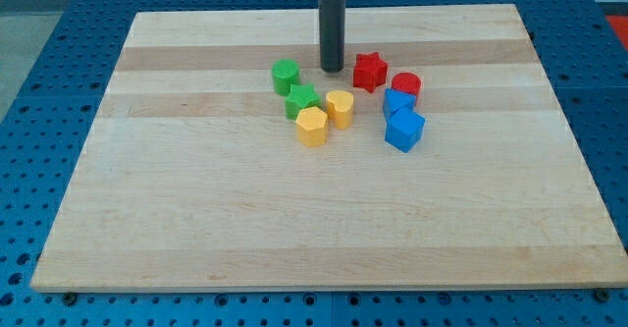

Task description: Move the red star close to the red circle

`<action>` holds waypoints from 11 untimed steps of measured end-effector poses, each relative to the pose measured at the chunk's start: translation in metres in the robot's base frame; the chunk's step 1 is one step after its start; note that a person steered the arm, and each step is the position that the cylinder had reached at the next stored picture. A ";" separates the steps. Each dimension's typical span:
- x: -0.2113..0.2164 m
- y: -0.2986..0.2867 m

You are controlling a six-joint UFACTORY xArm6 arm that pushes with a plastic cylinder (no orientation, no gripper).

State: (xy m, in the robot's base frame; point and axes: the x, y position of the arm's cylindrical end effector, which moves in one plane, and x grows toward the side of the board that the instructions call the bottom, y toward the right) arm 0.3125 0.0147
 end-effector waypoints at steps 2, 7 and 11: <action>-0.001 0.008; 0.026 0.001; 0.008 0.041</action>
